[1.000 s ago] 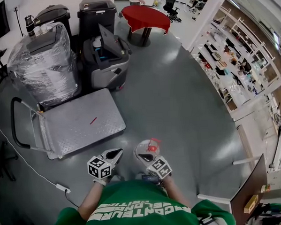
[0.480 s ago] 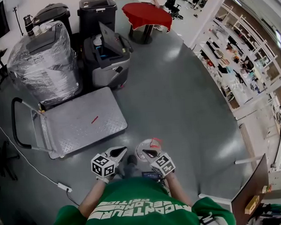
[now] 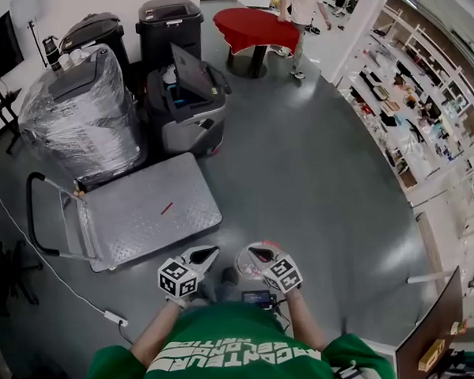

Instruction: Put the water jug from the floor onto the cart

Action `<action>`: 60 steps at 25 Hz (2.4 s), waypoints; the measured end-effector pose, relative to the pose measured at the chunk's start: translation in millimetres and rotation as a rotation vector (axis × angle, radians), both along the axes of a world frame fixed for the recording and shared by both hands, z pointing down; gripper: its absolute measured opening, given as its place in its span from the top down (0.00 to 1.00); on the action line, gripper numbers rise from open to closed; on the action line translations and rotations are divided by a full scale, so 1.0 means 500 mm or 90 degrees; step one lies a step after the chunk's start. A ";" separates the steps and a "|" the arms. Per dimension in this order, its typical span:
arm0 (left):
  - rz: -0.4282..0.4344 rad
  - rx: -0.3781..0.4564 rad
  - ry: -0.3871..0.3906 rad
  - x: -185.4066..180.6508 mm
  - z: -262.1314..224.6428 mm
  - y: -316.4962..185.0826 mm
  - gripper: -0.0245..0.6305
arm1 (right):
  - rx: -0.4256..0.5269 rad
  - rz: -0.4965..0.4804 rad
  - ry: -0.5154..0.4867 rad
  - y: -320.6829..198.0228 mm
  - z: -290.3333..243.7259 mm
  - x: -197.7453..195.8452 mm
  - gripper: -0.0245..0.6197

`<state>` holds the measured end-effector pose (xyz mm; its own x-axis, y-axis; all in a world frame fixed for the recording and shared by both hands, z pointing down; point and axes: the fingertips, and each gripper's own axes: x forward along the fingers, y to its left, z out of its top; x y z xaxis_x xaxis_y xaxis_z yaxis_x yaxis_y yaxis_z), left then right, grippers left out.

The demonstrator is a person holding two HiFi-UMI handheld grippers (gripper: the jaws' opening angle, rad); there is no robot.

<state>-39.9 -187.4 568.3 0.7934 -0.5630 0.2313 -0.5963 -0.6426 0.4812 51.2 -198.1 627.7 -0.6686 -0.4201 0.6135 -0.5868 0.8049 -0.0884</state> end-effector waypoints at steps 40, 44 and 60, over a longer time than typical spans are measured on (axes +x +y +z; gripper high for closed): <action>0.177 -0.126 -0.050 0.192 0.257 -0.038 0.95 | -0.182 0.298 -0.003 -0.188 0.477 0.332 0.97; 0.198 -0.134 -0.046 0.228 0.266 -0.023 0.95 | -0.201 0.322 0.017 -0.179 0.540 0.352 0.95; 0.214 -0.187 -0.060 0.282 0.324 0.000 0.95 | -0.338 0.402 0.069 -0.090 0.797 0.397 0.58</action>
<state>101.1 -187.2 730.2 0.8884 -0.1775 0.4235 -0.4285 -0.6518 0.6257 249.8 -242.9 1026.0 -0.3301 -0.3323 0.8835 -0.9411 0.1888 -0.2806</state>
